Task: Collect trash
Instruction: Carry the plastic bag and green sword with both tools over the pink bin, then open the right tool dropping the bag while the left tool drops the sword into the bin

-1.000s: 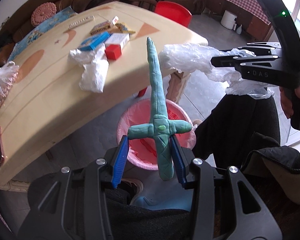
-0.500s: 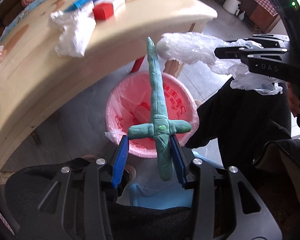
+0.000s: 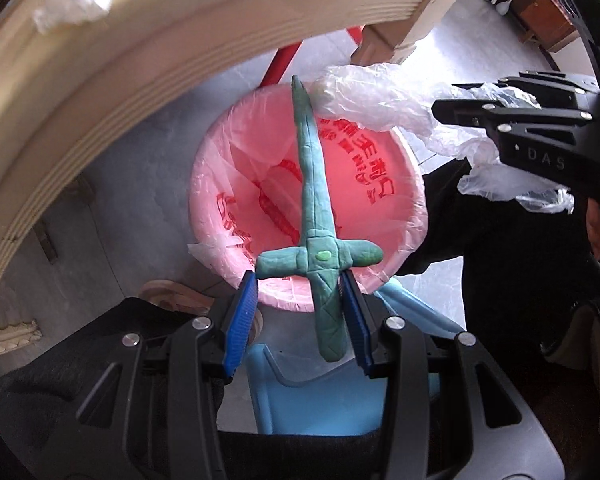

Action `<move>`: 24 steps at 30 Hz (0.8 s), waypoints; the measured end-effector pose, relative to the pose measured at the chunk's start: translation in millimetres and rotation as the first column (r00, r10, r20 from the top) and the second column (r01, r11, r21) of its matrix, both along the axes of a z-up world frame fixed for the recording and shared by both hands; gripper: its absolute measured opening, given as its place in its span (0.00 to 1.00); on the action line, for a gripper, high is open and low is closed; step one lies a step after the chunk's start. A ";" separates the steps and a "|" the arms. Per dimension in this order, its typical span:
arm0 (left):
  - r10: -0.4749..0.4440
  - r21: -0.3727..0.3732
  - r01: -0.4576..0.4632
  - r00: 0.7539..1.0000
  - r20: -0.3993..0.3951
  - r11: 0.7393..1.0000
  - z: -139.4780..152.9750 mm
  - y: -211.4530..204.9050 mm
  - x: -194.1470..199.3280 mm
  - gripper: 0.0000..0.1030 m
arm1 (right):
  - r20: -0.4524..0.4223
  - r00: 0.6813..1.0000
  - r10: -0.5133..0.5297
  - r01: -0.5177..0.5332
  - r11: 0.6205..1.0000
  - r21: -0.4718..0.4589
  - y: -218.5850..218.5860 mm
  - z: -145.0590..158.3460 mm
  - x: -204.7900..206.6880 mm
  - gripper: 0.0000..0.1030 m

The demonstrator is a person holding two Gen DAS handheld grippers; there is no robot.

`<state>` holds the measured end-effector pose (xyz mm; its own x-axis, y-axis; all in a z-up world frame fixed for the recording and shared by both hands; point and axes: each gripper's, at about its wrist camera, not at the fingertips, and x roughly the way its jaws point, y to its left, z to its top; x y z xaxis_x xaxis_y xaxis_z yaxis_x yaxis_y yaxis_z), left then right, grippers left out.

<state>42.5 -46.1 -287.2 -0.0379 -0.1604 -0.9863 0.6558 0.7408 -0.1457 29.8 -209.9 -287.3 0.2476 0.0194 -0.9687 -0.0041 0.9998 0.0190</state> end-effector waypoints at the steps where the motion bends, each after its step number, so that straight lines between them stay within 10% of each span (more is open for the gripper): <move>1: 0.000 0.004 0.000 1.000 -0.011 1.000 -3.6 -0.7 3.1 0.41 | -0.009 1.000 -0.001 0.001 1.000 0.002 1.0 -3.8 2.3 0.25; 24: 0.083 0.122 -0.061 0.980 -0.181 0.991 -88.8 -15.2 36.8 0.42 | -0.159 0.986 0.039 -0.034 0.999 0.035 19.8 -98.5 38.6 0.28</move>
